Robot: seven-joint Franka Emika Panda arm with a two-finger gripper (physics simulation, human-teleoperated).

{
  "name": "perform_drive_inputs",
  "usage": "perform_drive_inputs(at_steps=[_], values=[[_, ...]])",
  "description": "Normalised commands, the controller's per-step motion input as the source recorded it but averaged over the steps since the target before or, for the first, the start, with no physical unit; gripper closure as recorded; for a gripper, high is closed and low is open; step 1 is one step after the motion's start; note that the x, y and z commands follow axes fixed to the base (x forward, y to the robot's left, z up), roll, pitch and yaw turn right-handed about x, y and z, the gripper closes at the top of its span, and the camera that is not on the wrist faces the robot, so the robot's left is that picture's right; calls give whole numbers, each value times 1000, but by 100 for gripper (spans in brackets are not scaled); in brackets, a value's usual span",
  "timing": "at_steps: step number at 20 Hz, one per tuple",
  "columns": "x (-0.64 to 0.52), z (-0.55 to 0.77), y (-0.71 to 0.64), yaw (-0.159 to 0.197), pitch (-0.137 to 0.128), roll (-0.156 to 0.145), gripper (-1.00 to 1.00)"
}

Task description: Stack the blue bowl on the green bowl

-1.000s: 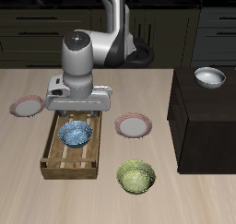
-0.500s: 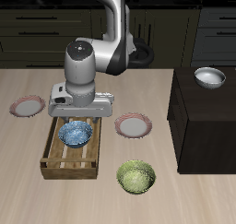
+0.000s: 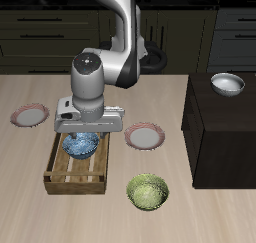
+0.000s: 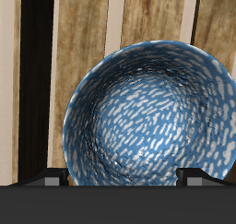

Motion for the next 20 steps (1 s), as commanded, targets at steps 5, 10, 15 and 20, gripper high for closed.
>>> perform_drive_inputs(at_steps=[5, 10, 15, 20], values=[[-64, -258, 148, 20, 19, 18, -100], [-46, -277, 135, 12, 24, 19, -100], [-87, -364, 186, -19, 35, 43, 100], [-56, 83, 189, -9, -22, 43, 100]])
